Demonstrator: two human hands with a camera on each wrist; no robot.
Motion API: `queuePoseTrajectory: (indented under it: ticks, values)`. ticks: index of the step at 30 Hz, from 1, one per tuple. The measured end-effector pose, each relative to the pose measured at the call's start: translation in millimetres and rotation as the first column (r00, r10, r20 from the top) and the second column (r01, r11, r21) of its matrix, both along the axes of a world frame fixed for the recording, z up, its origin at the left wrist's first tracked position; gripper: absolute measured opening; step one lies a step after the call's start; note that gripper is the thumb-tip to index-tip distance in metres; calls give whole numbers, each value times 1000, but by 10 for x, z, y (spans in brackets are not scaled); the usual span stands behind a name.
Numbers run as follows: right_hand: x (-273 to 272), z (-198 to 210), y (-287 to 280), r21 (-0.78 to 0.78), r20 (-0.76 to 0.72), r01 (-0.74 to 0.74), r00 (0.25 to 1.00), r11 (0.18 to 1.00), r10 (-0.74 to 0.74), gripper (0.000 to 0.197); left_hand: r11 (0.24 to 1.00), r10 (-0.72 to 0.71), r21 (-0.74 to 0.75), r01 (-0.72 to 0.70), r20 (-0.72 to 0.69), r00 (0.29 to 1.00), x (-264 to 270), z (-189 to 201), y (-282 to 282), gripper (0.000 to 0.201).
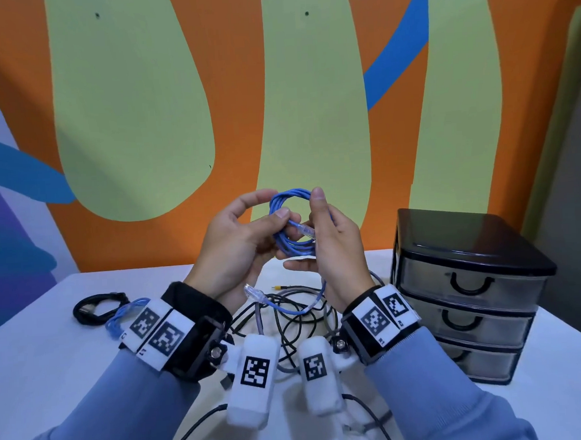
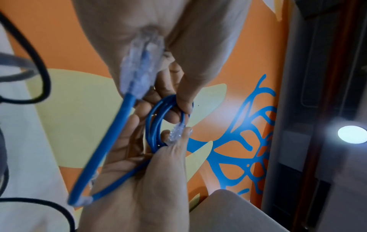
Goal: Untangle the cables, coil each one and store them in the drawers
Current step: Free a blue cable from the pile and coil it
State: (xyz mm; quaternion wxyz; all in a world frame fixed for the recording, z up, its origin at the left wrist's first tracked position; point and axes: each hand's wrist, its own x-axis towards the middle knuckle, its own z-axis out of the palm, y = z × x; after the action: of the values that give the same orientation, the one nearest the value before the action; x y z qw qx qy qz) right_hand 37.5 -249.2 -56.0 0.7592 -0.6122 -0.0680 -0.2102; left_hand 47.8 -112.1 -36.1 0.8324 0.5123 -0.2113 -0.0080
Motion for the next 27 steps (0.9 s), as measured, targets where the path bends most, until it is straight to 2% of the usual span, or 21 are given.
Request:
queuePoseTrajectory:
  ticks: [3, 6, 10, 14, 17, 20, 23, 25, 27]
  values:
    - [2, 23, -20, 66, -23, -50, 998, 997, 52, 47, 998, -47, 39, 47, 3, 999, 30, 20, 18, 34]
    - [18, 39, -14, 70, -12, -60, 998, 996, 61, 49, 994, -8, 110, 1, 60, 998, 48, 54, 39, 32]
    - [42, 33, 29, -21, 60, 90, 994, 996, -88, 52, 943, 40, 311, -116, 240, 970, 20, 49, 66, 40]
    - [43, 30, -36, 86, 55, 227, 971, 970, -232, 51, 862, -19, 485, -147, 322, 947, 55, 22, 109, 55]
    - [66, 8, -88, 93, 55, 289, 954, 953, -295, 54, 852, -23, 506, -136, 296, 955, 52, 3, 87, 45]
    - [77, -10, -64, 40, 91, 311, 945, 950, -313, 62, 845, 42, 498, -197, 306, 951, 28, -3, 53, 32]
    - [100, -12, -87, 27, 131, 369, 920, 929, -369, 59, 821, 66, 527, -218, 293, 954, 29, 35, 114, 43]
    - [118, -16, -126, 78, 146, 403, 900, 912, -410, 55, 751, -45, 651, -108, 214, 976, 27, 64, 214, 56]
    - [156, -31, -161, 120, 123, 415, 895, 902, -428, 53, 648, -189, 761, 25, 129, 974, 15, 66, 289, 49]
